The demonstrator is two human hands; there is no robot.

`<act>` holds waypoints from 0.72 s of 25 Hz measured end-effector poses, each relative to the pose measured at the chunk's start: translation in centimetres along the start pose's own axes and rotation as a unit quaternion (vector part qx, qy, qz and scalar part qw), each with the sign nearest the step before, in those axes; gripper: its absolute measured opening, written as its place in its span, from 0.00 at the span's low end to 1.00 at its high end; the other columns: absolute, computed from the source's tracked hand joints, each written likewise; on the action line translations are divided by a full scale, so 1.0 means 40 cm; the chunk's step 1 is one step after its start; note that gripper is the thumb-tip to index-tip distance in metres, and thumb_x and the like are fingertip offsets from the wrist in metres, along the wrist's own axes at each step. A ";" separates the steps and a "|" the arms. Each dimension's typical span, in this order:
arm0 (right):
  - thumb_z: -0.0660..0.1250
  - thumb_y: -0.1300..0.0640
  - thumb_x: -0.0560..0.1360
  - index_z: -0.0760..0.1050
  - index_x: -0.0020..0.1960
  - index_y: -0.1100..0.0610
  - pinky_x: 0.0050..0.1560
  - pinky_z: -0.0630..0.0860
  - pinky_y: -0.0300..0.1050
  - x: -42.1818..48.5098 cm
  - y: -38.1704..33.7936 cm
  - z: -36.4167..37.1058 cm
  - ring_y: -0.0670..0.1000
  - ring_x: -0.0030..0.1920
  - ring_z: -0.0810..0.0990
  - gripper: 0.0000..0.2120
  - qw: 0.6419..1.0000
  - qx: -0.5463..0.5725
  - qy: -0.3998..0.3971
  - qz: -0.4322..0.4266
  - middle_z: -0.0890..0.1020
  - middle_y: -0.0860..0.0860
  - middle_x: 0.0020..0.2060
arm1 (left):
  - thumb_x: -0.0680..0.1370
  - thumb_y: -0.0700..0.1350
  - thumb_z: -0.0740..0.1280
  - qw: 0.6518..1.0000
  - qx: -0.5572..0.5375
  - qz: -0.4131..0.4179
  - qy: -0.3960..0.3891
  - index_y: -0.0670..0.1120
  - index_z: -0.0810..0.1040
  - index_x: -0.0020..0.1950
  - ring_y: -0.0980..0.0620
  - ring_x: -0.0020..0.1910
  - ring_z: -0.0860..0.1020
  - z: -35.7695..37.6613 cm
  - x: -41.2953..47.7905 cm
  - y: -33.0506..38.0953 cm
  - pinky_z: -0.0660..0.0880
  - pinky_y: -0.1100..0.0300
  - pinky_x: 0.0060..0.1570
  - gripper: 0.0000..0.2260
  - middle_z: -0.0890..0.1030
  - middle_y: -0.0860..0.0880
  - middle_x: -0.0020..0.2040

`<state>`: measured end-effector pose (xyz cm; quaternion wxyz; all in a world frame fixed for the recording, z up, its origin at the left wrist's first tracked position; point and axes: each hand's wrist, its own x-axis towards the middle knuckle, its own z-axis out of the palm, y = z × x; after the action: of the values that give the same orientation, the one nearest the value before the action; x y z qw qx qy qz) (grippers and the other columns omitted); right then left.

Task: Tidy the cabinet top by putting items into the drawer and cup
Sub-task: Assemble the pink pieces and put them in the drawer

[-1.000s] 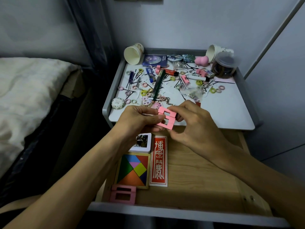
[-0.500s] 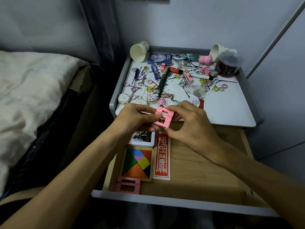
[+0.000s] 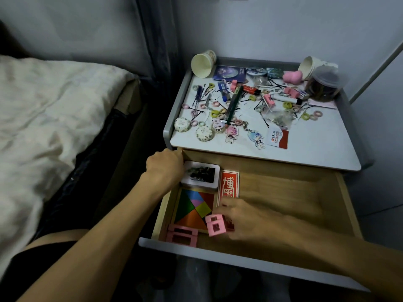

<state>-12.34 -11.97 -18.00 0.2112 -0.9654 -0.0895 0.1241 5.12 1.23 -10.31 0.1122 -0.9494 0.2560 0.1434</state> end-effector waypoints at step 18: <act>0.61 0.58 0.80 0.72 0.63 0.62 0.61 0.75 0.55 0.038 -0.031 0.040 0.58 0.57 0.78 0.13 0.975 -0.146 -0.100 -0.137 0.77 0.59 0.57 | 0.80 0.40 0.62 0.995 0.061 0.077 0.018 0.42 0.76 0.62 0.43 0.56 0.77 0.025 0.030 -0.002 0.70 0.56 0.43 0.12 0.76 0.42 0.60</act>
<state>-11.46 -9.91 -19.17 0.0733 -0.9470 -0.2589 0.1753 5.94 1.05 -11.61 0.1542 -0.9204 0.3391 0.1186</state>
